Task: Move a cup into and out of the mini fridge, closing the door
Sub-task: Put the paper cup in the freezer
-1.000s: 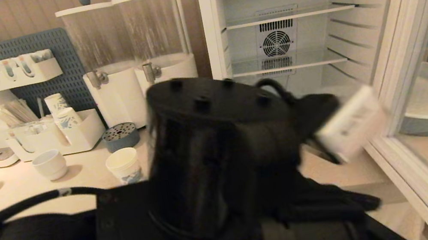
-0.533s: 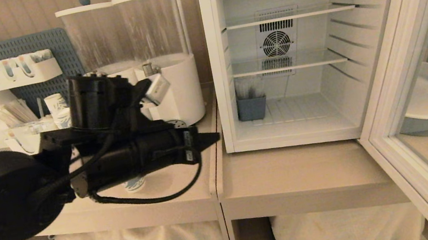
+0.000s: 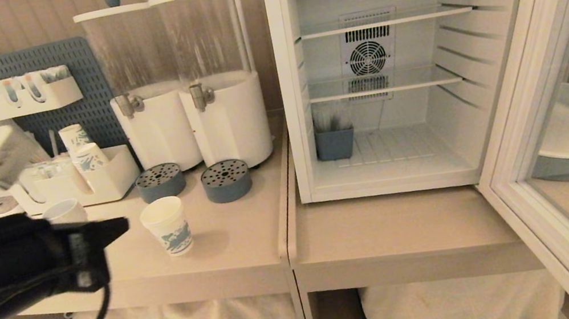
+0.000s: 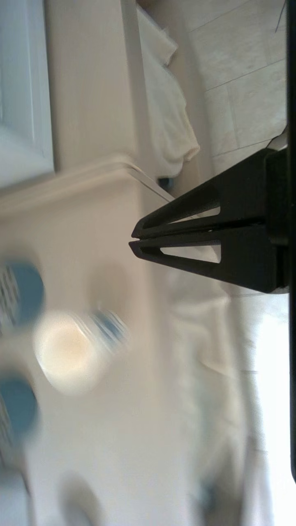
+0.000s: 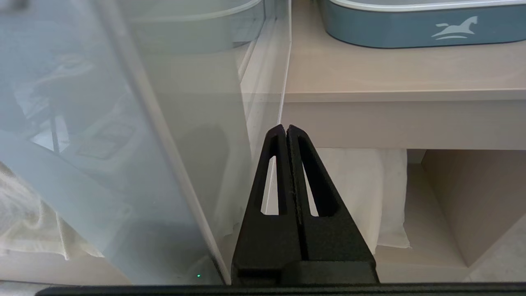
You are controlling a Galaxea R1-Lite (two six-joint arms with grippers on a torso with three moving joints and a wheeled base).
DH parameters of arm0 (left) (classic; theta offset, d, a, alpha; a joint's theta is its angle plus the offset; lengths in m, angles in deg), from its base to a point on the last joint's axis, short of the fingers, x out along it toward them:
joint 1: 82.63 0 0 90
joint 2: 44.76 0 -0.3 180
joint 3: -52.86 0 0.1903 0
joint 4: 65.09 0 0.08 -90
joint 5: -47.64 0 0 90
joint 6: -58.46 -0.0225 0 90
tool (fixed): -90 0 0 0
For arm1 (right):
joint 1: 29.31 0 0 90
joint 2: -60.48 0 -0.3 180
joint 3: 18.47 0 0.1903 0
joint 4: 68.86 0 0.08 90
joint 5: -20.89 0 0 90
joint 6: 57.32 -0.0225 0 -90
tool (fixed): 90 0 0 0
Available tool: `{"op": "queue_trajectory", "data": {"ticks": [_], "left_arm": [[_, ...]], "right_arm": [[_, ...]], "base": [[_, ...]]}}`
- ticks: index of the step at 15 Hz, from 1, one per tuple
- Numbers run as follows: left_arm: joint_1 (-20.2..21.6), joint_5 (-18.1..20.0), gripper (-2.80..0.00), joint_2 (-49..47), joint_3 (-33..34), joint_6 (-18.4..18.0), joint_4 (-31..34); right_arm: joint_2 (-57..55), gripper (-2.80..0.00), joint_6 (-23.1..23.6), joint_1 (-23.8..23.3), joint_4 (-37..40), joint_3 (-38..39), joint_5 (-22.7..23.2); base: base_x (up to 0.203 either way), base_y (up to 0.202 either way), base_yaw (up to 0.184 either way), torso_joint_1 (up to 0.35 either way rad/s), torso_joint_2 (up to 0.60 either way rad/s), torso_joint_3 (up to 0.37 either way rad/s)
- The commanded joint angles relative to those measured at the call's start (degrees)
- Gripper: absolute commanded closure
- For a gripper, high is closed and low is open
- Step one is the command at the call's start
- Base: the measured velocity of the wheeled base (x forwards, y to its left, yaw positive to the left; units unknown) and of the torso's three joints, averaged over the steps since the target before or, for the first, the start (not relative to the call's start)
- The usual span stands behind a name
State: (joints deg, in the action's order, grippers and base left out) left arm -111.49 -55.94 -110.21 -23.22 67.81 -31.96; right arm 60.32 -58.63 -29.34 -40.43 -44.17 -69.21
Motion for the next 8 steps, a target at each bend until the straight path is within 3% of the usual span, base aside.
{"op": "queue_trajectory", "data": {"ticks": [1,3,5,8], "left_arm": [[-0.39,-2.55,0.00,14.23,1.41,1.64,7.45],[-0.33,-5.36,0.00,20.19,2.70,4.19,15.69],[1.92,-4.31,0.00,31.33,5.21,5.38,19.09],[12.43,1.61,0.00,47.76,11.22,8.48,22.43]], "right_arm": [[-0.02,0.00,0.00,0.02,0.04,-0.03,0.01],[-0.02,0.00,0.00,0.02,-0.05,-0.03,0.01],[-0.02,0.00,-0.09,0.02,-0.05,-0.03,0.01],[-0.02,0.00,0.00,0.02,0.04,-0.03,0.01]], "base": [[0.000,0.000,0.000,0.000,0.00,0.000],[0.000,0.000,0.000,0.000,0.00,0.000],[0.000,0.000,0.000,0.000,0.00,0.000],[0.000,0.000,0.000,0.000,0.00,0.000]]}}
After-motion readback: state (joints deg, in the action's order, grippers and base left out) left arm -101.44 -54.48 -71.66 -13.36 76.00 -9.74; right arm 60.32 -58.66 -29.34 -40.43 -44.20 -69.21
